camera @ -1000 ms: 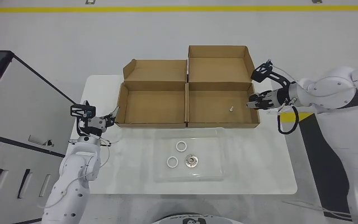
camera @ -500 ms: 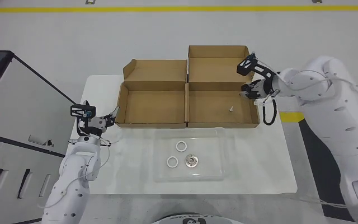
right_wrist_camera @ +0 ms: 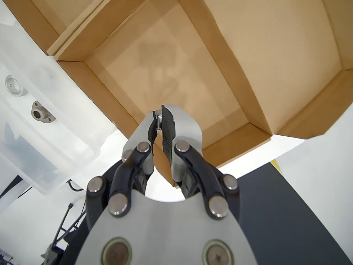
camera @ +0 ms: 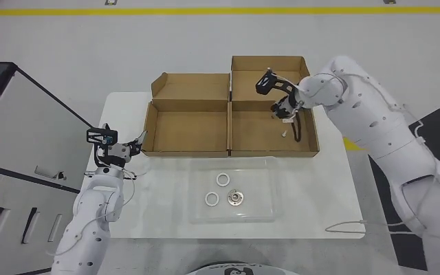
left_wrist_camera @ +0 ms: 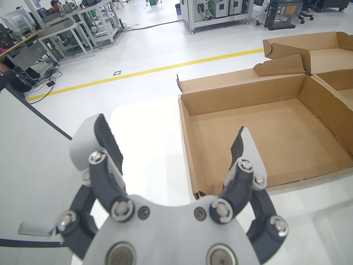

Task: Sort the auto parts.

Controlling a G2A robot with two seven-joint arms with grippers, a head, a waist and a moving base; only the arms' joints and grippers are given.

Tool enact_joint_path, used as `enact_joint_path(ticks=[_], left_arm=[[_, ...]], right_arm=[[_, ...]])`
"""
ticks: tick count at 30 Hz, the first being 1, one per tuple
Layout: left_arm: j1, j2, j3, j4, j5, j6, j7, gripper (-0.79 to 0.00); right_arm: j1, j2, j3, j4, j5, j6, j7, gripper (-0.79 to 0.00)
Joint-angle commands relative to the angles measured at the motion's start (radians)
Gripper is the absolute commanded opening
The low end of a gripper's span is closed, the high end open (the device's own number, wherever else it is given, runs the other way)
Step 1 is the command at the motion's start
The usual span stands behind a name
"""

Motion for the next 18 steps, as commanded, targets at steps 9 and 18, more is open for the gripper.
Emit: enact_joint_path(ticks=[9,18], left_arm=[[0.000,0.000,0.000,0.000,0.000,0.000,0.000,0.000],[0.000,0.000,0.000,0.000,0.000,0.000,0.000,0.000]], right_arm=[[0.035,-0.074,-0.102,0.110,-0.009,0.013,-0.003,-0.785],[0.035,-0.121,-0.156,0.188,-0.024,0.017,0.002,-0.785]])
